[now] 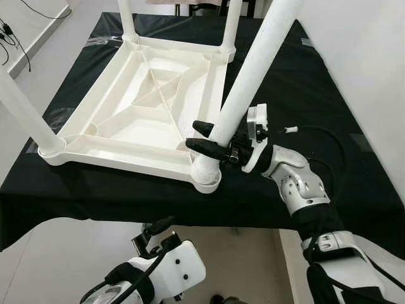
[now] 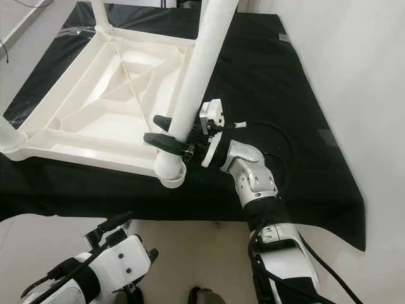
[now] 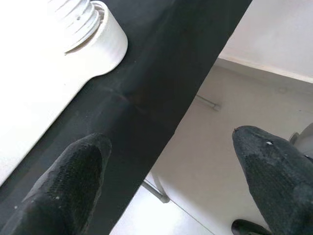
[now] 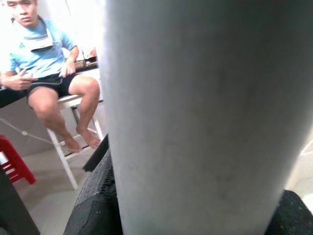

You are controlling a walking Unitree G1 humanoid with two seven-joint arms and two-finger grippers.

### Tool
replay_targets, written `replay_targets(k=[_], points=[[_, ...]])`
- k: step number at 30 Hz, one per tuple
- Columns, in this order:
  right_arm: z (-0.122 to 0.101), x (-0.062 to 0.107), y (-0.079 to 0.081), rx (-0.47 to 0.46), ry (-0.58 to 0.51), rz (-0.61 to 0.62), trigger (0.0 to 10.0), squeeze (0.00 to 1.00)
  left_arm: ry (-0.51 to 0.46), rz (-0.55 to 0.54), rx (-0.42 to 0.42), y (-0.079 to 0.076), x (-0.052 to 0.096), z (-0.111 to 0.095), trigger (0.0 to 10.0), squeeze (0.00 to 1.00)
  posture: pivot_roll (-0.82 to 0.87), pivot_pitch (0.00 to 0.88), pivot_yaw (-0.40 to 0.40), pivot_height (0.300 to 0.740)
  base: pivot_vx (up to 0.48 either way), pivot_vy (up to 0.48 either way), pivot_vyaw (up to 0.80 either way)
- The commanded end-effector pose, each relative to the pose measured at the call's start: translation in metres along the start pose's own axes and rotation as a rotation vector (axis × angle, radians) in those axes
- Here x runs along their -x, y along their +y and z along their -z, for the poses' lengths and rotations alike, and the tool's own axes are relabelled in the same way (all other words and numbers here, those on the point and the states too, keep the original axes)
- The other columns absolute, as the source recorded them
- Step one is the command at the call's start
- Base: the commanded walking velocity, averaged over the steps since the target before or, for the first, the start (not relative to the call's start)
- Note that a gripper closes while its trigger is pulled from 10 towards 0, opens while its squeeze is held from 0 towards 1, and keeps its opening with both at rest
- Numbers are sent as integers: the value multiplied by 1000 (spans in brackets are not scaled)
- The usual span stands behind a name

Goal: Building children table

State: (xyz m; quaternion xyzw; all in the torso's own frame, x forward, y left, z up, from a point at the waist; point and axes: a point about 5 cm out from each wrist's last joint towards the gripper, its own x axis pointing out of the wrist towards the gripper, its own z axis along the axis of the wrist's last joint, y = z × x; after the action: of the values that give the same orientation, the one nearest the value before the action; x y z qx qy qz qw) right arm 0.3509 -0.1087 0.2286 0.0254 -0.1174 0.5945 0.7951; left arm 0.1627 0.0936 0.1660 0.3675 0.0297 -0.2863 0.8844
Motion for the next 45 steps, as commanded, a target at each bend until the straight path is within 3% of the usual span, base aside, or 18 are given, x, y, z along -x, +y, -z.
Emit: replay_targets(k=[1,4,10,16,24,29,34,45], points=[[14,4,4,-23,67,-36,10000,0,7,35,20,-5,0,2,10000,0,55,249,-62,740,0,0,0],[17,3,7,-10,98,-75,10000,0,12,26,24,-4,-1,3,10000,0,57,255,-62,740,0,0,0],[26,-4,7,77,190,-97,10000,0,62,-103,186,28,-7,11,10000,0,57,277,-64,740,0,0,0],[24,-11,10,76,190,-154,10000,0,44,-113,326,43,-7,16,10000,0,54,302,-58,740,0,0,0],[21,-9,18,16,198,-311,10000,0,-16,-14,419,43,3,16,10000,0,55,337,-54,740,0,0,0],[21,-12,22,-18,192,-387,10000,0,-59,80,470,36,13,10,10000,0,68,366,-56,740,0,0,0],[24,-25,31,-48,205,-518,10000,0,-141,211,583,24,24,1,10000,0,79,390,-60,740,0,0,0],[24,-38,38,1,243,-626,10000,0,-172,200,596,26,28,0,10000,0,91,407,-65,740,0,0,0]])
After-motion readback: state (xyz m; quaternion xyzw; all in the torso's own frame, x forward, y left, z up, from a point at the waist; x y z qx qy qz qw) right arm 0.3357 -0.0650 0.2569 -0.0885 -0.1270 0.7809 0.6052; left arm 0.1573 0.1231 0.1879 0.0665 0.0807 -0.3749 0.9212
